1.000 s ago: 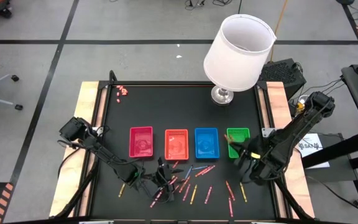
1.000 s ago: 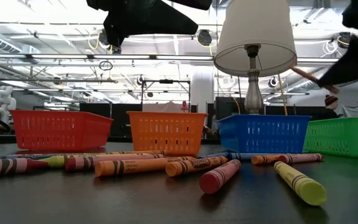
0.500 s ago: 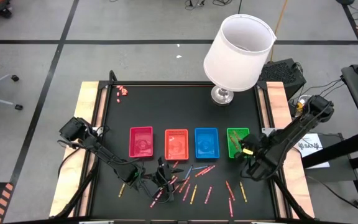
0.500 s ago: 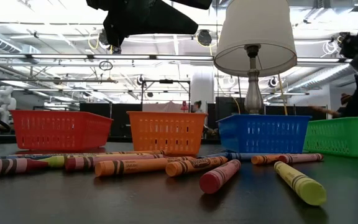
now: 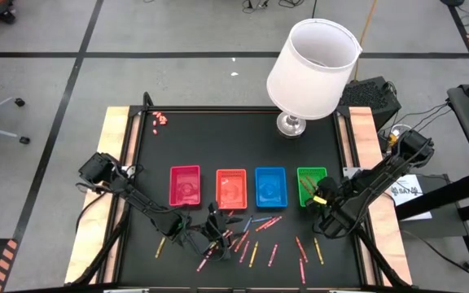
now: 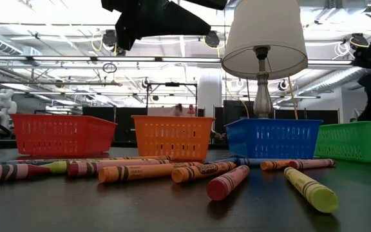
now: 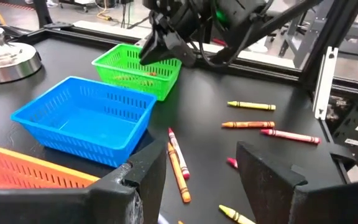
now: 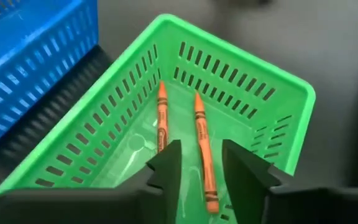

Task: Sort crayons
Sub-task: Put the blue crayon into the red bin

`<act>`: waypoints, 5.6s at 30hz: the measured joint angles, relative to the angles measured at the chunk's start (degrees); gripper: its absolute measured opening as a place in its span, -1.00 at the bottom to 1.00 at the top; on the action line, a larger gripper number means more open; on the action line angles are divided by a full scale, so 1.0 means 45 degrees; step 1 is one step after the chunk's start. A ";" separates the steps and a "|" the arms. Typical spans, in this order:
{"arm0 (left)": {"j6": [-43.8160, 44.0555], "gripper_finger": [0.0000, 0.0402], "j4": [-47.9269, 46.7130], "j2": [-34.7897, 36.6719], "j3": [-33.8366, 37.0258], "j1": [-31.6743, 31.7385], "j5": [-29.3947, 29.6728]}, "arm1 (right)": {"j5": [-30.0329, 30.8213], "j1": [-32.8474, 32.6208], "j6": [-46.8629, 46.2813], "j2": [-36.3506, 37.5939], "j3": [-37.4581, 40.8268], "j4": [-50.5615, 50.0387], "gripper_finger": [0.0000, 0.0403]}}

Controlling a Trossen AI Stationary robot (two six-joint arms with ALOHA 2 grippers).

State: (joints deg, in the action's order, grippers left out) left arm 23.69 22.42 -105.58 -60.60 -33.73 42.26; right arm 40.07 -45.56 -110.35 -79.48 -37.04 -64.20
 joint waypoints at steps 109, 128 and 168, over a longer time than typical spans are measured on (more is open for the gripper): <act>1.1329 -0.03 -1.0498 -0.2781 -0.2055 -0.4596 0.1339 | 0.7039 -0.0034 1.1021 0.0704 -0.1487 0.5609 -0.37; 1.3334 -0.03 -1.2198 -0.2576 -0.2059 -0.4620 0.1302 | 0.7038 -0.0034 1.1034 0.0704 -0.1486 0.5609 -0.37; 1.3272 -0.76 -1.1888 -0.3434 -0.2079 -0.4568 0.1275 | 0.7035 -0.0034 1.1016 0.0704 -0.1487 0.5648 -0.37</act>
State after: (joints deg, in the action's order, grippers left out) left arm 83.42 -31.08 -121.03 -69.95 -54.29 48.00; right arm 71.72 -45.71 -60.77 -76.31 -43.73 -38.79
